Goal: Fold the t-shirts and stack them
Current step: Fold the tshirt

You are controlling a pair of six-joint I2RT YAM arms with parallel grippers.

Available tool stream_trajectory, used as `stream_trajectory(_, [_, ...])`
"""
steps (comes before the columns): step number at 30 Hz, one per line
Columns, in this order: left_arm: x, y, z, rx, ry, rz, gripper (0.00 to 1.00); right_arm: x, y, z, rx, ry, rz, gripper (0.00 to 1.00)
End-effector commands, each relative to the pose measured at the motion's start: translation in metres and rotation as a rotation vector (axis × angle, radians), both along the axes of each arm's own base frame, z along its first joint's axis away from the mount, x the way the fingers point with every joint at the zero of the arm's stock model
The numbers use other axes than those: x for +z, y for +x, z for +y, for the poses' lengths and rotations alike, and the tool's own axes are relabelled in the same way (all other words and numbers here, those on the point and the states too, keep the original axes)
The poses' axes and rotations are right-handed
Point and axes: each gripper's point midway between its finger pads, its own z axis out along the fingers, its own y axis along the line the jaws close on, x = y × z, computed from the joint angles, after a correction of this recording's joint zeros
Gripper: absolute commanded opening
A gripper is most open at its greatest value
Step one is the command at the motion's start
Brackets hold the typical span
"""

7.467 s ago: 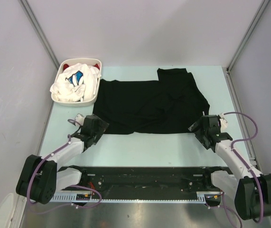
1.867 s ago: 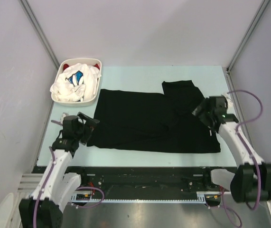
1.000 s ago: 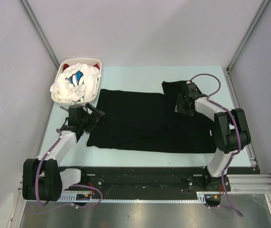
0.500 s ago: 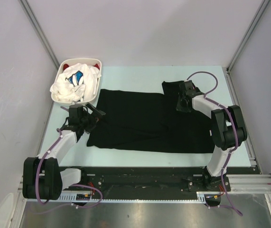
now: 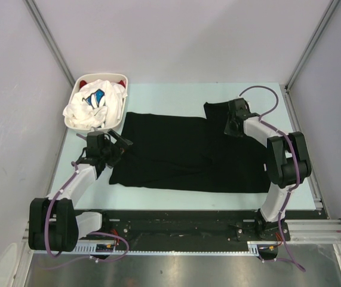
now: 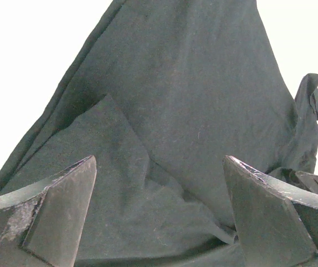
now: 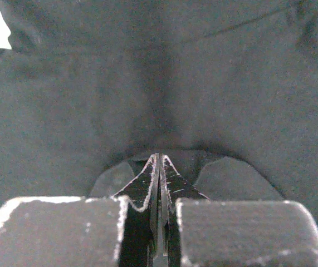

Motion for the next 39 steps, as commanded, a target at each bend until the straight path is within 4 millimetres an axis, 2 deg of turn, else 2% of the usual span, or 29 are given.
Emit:
stream_trajectory(1, [0.005,0.006,0.003,-0.011,0.023,-0.032,1.00,0.023,0.037,-0.006,-0.047,-0.004,-0.110,0.03])
stream_trajectory(3, [0.005,0.005,0.003,-0.011,0.025,-0.031,1.00,0.024,0.048,-0.006,-0.049,-0.012,-0.146,0.12])
stream_trajectory(4, [0.004,0.005,0.003,-0.011,0.025,-0.033,1.00,0.025,0.051,-0.005,-0.049,-0.019,-0.163,0.36])
stream_trajectory(6, [0.003,0.005,0.003,-0.012,0.026,-0.030,1.00,0.027,0.059,-0.005,-0.052,-0.029,-0.194,0.57])
stream_trajectory(7, [0.003,0.004,0.002,-0.014,0.025,-0.028,1.00,0.029,0.060,-0.006,-0.067,-0.035,-0.204,0.77])
stream_trajectory(9, [0.002,0.003,0.002,-0.015,0.025,-0.025,1.00,0.041,0.058,-0.006,-0.091,-0.062,-0.230,0.96])
stream_trajectory(10, [0.003,0.003,0.002,-0.015,0.025,-0.031,1.00,0.047,0.057,-0.006,-0.098,-0.080,-0.246,1.00])
stream_trajectory(11, [0.004,0.003,0.003,-0.013,0.027,-0.034,1.00,0.055,0.054,0.005,-0.080,-0.095,-0.268,1.00])
stream_trajectory(13, [0.007,0.001,0.003,-0.016,0.029,-0.042,1.00,0.082,0.046,0.011,-0.064,-0.136,-0.335,1.00])
stream_trajectory(16, [0.008,-0.003,0.004,-0.017,0.039,-0.044,1.00,0.108,0.029,0.034,-0.009,-0.131,-0.365,1.00])
stream_trajectory(17, [0.013,-0.004,0.005,-0.017,0.042,-0.058,1.00,0.110,0.024,0.041,0.017,-0.121,-0.356,1.00])
stream_trajectory(18, [0.014,-0.005,0.005,-0.018,0.047,-0.062,1.00,0.106,0.015,0.057,0.085,-0.078,-0.320,1.00])
stream_trajectory(20, [0.018,-0.009,0.006,-0.017,0.054,-0.065,1.00,0.098,0.002,0.072,0.162,-0.020,-0.264,1.00])
stream_trajectory(23, [0.021,-0.013,0.007,-0.019,0.056,-0.067,1.00,0.071,-0.026,0.096,0.311,0.049,-0.117,1.00])
stream_trajectory(28, [0.021,-0.017,0.005,-0.025,0.047,-0.070,1.00,0.029,-0.066,0.109,0.470,-0.041,0.062,0.96])
stream_trajectory(35, [0.014,-0.023,0.004,-0.030,0.039,-0.062,1.00,0.021,-0.081,0.129,0.595,-0.131,0.071,0.95])
stream_trajectory(39, [0.014,-0.023,0.002,-0.041,0.039,-0.064,1.00,0.014,-0.088,0.120,0.603,-0.217,0.116,0.95])
